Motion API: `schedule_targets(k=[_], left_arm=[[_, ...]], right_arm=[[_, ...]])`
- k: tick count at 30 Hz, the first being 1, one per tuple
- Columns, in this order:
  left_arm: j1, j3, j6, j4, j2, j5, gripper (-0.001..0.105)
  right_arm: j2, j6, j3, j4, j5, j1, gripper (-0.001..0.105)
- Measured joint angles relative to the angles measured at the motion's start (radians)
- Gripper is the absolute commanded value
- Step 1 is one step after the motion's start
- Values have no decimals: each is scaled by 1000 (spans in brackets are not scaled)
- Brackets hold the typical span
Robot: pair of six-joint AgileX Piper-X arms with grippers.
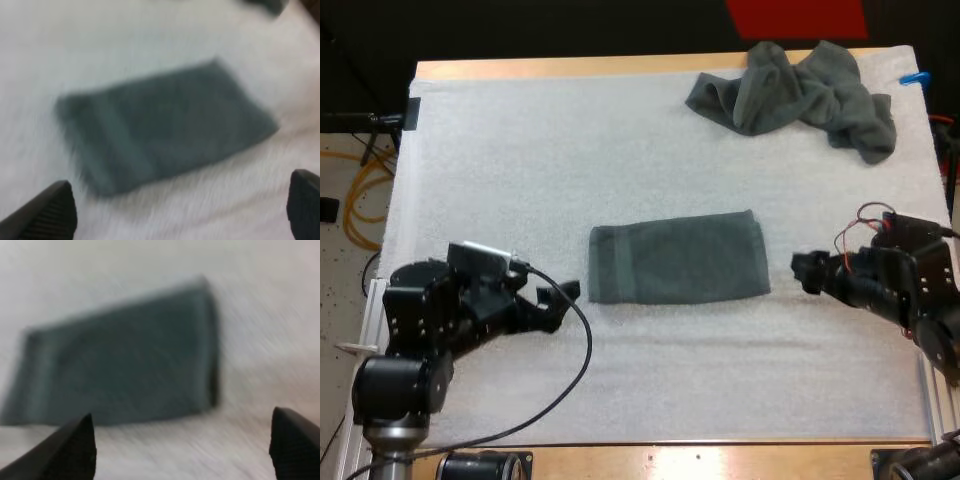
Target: Pick towel from pile fold and stack
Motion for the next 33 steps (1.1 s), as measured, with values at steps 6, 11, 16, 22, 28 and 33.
schedule_targets(k=[6,11,16,22,28,33], left_arm=[[0,1,2,19,6,-29,82],[0,1,2,18,13,-32,82],[0,1,2,18,13,-29,82],[0,1,1,18,13,-29,82],[0,1,-1,18,13,-29,82],[0,1,-2,18,13,-29,82]], right_arm=[[131,-22,0,-89,9,-11,70],[346,-22,0,-238,-106,-93,70],[563,-22,-5,-359,-289,-173,70],[720,-23,-21,-448,-430,-179,70],[778,-24,-57,-474,-481,-178,70],[807,-34,-70,-468,-549,-178,70]])
